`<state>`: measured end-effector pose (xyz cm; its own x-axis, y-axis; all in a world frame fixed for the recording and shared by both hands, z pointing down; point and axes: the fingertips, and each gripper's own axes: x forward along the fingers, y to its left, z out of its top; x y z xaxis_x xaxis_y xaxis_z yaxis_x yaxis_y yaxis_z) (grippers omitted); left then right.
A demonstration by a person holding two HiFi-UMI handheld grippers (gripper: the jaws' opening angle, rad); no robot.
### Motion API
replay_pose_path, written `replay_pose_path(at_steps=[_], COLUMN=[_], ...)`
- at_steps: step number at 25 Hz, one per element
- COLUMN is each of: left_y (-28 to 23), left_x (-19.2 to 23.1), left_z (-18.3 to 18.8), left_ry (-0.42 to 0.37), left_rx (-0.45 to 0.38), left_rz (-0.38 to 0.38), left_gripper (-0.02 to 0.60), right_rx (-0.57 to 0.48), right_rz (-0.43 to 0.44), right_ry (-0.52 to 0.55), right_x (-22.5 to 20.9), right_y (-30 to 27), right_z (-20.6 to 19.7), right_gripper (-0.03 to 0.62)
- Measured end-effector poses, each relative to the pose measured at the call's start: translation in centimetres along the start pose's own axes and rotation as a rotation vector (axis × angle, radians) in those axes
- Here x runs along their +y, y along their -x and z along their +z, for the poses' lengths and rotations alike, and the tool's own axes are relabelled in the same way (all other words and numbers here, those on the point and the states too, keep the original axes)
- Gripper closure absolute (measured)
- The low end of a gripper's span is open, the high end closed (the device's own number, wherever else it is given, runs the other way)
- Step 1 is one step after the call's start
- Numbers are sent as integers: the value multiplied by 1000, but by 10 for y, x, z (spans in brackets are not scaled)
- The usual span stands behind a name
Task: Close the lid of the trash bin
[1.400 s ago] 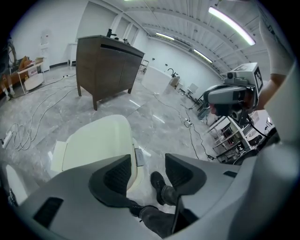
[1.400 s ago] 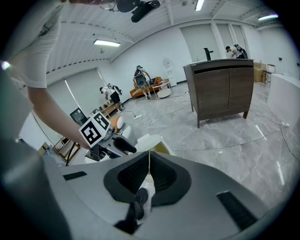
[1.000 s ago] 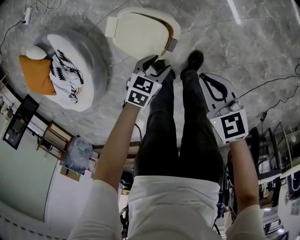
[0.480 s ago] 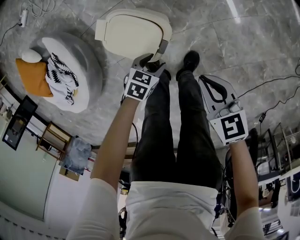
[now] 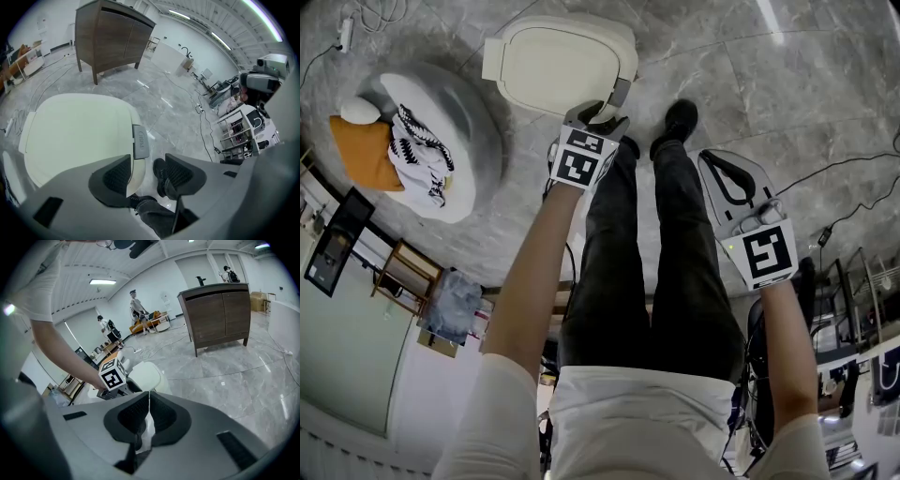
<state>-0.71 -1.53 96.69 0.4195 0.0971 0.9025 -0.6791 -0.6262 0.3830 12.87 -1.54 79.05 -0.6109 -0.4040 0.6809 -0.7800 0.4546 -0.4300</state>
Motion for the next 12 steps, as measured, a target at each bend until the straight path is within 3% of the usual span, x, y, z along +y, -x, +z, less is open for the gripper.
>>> replay_pose_path(at_steps=[12], left_y=[8], left_x=[-2], left_z=[5], left_ry=[24], left_rx=[6], left_rz=[7], left_gripper=[341], right_rx=[8], right_rz=[20], right_ry=[36], right_x=[7], right_y=[3], right_z=[4], right_gripper=[563])
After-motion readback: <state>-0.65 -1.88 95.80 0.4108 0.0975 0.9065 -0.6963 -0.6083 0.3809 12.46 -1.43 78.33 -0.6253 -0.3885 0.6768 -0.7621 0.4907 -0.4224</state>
